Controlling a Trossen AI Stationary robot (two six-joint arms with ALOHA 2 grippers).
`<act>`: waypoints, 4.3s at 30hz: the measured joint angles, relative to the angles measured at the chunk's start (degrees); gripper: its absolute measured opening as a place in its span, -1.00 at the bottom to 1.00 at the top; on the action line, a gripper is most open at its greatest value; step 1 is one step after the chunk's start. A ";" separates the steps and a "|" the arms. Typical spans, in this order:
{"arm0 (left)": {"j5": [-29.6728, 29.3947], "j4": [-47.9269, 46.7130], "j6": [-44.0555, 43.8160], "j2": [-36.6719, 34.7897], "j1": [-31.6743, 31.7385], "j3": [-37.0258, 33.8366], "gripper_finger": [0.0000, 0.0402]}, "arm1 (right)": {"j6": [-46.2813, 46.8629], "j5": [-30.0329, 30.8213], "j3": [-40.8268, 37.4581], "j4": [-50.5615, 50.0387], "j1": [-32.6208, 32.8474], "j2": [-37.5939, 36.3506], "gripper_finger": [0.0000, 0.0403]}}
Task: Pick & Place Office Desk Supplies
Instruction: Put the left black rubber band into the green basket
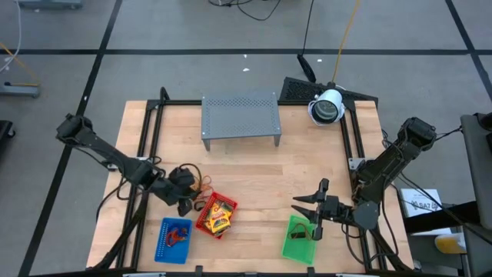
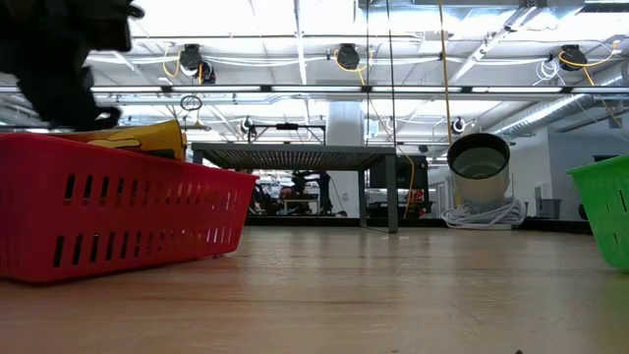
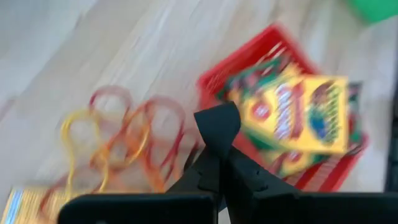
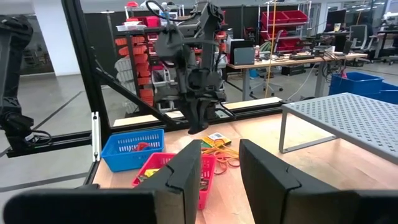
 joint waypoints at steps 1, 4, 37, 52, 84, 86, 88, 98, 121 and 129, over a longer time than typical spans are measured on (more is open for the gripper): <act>-0.29 2.22 1.68 0.00 0.39 0.00 -0.98 | 0.00 0.02 0.00 0.01 -0.13 0.00 -0.50; -0.43 9.42 7.23 0.00 1.69 0.00 -0.97 | 0.00 0.07 0.00 0.09 -0.78 0.00 -0.50; 4.71 67.43 39.66 14.64 8.44 0.04 -0.98 | 1.70 -29.82 0.00 14.99 -23.71 4.46 -0.30; 13.19 70.75 50.00 19.65 14.42 0.04 -0.98 | 5.63 -40.56 0.27 32.45 -29.33 15.86 -0.11; 22.68 71.61 47.09 20.17 18.34 0.09 -0.96 | -2.17 -40.55 6.19 31.36 -31.31 22.56 -0.10; 22.68 72.12 47.09 20.15 18.34 0.09 -0.94 | -2.11 -40.57 6.19 31.35 -31.46 22.56 -0.10; 22.68 71.84 47.09 20.15 18.34 0.09 -0.95 | -2.12 -40.54 6.19 31.38 -31.48 22.56 -0.10; 22.68 71.73 47.08 20.15 18.54 0.09 -0.97 | -1.97 -40.59 7.71 31.11 -31.46 22.53 -0.10; 22.66 71.78 46.20 20.15 18.47 0.09 -0.92 | -2.47 -43.52 10.08 28.30 -31.83 22.53 -0.10; 22.70 71.80 46.26 20.15 18.50 0.09 -0.92 | -1.04 -43.52 10.16 27.84 -32.09 22.53 -0.10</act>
